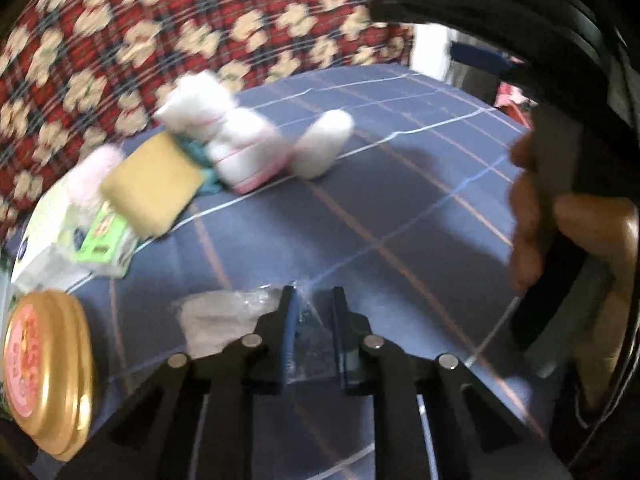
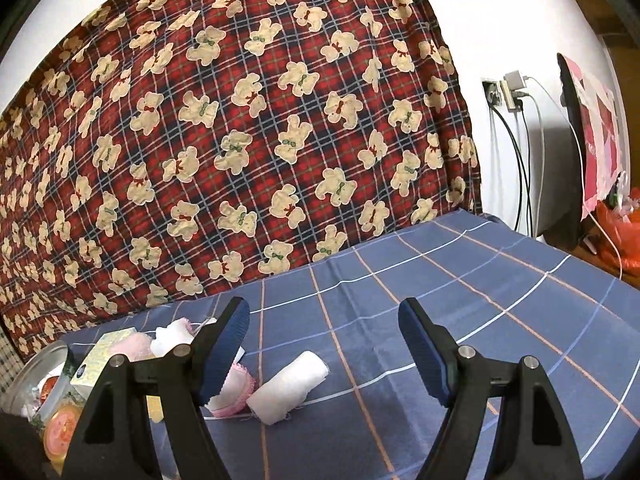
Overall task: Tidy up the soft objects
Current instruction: 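Grasp the small clear plastic bag with the left gripper while the right grasps the white gauze roll, then lift the clear bag with the left gripper while the right lifts the gauze roll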
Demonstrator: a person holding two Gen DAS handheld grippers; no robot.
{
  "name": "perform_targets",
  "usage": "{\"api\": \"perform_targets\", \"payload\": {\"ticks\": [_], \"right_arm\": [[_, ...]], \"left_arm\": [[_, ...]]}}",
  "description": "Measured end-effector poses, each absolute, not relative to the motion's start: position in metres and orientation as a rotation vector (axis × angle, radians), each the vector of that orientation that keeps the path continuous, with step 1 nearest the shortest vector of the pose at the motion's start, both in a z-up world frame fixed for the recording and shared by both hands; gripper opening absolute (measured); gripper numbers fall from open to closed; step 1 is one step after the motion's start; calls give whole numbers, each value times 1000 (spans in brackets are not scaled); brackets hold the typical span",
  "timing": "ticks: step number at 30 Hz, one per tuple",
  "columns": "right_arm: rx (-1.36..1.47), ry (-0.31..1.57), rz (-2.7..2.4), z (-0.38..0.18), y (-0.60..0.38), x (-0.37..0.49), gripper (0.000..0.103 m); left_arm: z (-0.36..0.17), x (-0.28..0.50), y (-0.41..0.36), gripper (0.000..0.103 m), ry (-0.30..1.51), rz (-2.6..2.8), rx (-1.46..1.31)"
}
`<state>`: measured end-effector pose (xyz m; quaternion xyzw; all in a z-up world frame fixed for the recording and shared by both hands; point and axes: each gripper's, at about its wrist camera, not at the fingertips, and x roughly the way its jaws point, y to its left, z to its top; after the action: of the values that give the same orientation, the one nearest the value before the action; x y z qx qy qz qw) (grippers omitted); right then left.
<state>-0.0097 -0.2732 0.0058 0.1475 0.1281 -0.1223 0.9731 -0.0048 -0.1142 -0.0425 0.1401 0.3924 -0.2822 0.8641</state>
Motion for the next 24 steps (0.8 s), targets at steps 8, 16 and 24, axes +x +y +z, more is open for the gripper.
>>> {"api": "perform_targets", "payload": {"ticks": [8,16,24], "right_arm": [[359,308,-237,-2,-284,-3,79],[453,510,-151,-31,-287,28,79],[628,695,-95,-66,-301,65,79]], "left_arm": [[-18,-11,-99,11,704,-666,177],[2,7,-14,10,571,-832,-270],[-6,12,-22,17,608,-775,-158]]}}
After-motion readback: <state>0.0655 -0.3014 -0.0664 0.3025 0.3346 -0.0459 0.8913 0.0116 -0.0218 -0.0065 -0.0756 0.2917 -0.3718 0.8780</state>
